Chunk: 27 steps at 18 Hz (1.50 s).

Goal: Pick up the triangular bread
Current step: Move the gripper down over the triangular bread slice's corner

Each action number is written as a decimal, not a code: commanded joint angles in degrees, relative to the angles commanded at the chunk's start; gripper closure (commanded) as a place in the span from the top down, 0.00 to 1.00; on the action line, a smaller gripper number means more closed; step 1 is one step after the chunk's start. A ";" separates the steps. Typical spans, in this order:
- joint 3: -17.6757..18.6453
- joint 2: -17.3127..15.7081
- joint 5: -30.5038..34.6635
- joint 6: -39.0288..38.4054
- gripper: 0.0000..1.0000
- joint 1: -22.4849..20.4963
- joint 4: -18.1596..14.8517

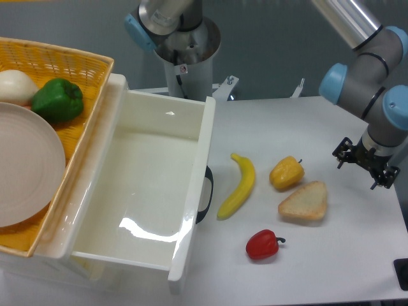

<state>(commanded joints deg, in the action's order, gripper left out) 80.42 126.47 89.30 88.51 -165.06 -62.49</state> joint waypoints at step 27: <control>6.94 -0.35 -19.15 -19.60 0.99 -0.88 1.41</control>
<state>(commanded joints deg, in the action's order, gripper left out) 87.36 126.12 70.15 68.91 -165.94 -61.08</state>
